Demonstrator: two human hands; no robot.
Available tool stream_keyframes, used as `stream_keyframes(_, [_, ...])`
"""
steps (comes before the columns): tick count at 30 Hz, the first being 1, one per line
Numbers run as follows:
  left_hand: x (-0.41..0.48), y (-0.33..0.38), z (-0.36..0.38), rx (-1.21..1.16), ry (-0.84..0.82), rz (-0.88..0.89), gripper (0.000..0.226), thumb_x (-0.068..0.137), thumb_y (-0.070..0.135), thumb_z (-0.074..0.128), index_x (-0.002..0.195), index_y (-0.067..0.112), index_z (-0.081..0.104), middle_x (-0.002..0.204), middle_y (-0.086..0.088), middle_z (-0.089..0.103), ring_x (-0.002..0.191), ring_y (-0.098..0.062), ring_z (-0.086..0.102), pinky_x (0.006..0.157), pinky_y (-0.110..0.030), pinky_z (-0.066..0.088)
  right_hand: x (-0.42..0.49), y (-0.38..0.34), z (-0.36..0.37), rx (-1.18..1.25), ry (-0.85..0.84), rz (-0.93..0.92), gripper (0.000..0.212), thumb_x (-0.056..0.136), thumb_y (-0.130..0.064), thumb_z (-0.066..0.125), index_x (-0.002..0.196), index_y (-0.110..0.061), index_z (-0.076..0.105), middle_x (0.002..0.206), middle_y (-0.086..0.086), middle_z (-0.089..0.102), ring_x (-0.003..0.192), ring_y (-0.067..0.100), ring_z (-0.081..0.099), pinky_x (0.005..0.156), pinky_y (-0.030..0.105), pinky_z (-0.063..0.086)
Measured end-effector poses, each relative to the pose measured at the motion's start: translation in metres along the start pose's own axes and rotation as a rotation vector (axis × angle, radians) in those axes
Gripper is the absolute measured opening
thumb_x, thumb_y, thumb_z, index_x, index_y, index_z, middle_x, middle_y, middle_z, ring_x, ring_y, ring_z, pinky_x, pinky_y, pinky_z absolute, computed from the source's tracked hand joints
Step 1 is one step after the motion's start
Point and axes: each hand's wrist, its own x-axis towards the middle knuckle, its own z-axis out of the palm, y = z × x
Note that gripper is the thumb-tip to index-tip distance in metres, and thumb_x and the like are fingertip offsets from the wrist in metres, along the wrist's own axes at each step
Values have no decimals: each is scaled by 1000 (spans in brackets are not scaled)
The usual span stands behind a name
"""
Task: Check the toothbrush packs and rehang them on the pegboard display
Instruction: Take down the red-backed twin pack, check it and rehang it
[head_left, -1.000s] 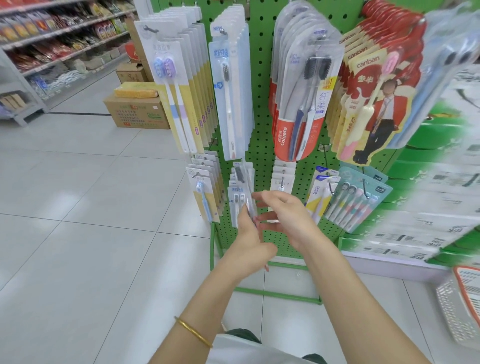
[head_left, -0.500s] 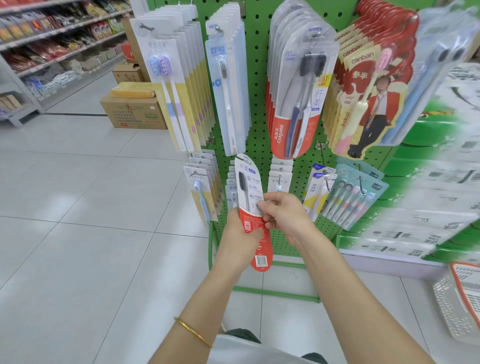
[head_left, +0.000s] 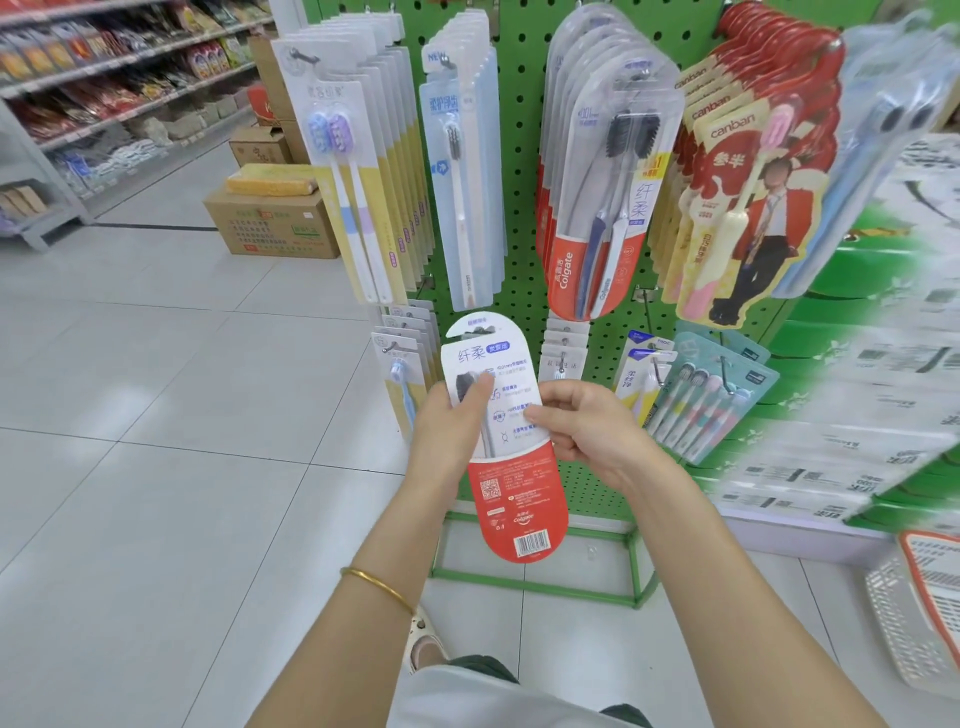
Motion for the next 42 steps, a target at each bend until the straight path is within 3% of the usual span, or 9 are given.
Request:
stream_keyframes(4, [9, 12, 4, -64, 47, 14, 30, 98, 33, 50, 117, 11, 57, 105, -5, 70, 85, -14, 69, 52, -17, 50, -2, -2, -6, -51, -34, -21, 10, 88, -3, 62, 96, -3, 67, 65, 5, 54, 43, 5, 35, 42, 19, 29])
stream_keyframes(8, [10, 27, 11, -172, 34, 59, 31, 96, 34, 53, 116, 11, 54, 105, -5, 70, 86, -16, 69, 58, -25, 53, -10, -8, -15, 55, -90, -77, 12, 80, -18, 73, 89, -11, 70, 83, 5, 70, 67, 13, 62, 62, 25, 49])
stream_keyframes(13, [1, 60, 30, -263, -175, 224, 25, 96, 28, 51, 113, 10, 56, 91, 6, 71, 81, -4, 68, 68, -23, 56, -19, -17, -26, 296, -310, -74, 106, 54, -51, 86, 134, 1, 42, 133, 21, 54, 116, 36, 54, 102, 52, 43])
stream_keyframes(18, [-4, 90, 46, -95, -322, 397, 26, 98, 27, 48, 113, 7, 53, 98, 2, 64, 77, 5, 63, 63, -12, 48, -26, -31, -23, 352, -433, -203, 91, 61, -52, 82, 134, -12, 45, 129, 11, 59, 118, 30, 57, 95, 42, 50])
stream_keyframes(25, [-8, 123, 51, 85, -304, 639, 29, 97, 27, 51, 124, 14, 51, 109, 7, 56, 92, 5, 55, 76, -16, 47, -39, -60, -24, -89, 43, -320, 92, 56, -56, 79, 132, -18, 43, 119, -1, 59, 108, 14, 59, 97, 37, 48])
stream_keyframes(29, [-20, 135, 50, -27, -295, 727, 29, 97, 35, 45, 111, 14, 59, 108, 0, 62, 98, -6, 59, 84, -20, 49, -43, -81, -23, -269, 467, -398, 65, 70, -38, 80, 121, -26, 40, 106, -20, 53, 81, -24, 50, 69, 2, 41])
stream_keyframes(34, [-12, 144, 58, 49, -221, 796, 14, 95, 14, 55, 91, 27, 58, 84, 6, 58, 70, -11, 53, 64, -28, 46, -30, -92, -21, -478, 731, -490, 81, 59, -59, 74, 125, -28, 39, 123, -6, 50, 113, 10, 50, 84, 28, 46])
stream_keyframes(37, [-3, 146, 63, 52, -184, 772, 17, 94, 12, 54, 91, 27, 60, 91, -4, 64, 83, -23, 59, 75, -37, 50, -25, -98, -18, -579, 822, -507, 104, 63, -57, 74, 144, -21, 21, 140, -1, 39, 125, 18, 42, 90, 38, 44])
stream_keyframes(42, [7, 151, 67, 20, -154, 737, 14, 94, 7, 53, 95, 19, 61, 90, 0, 62, 80, -11, 58, 77, -26, 49, -12, -109, -14, -662, 943, -596, 101, 67, -56, 73, 144, -13, 24, 133, 6, 40, 125, 24, 39, 92, 41, 44])
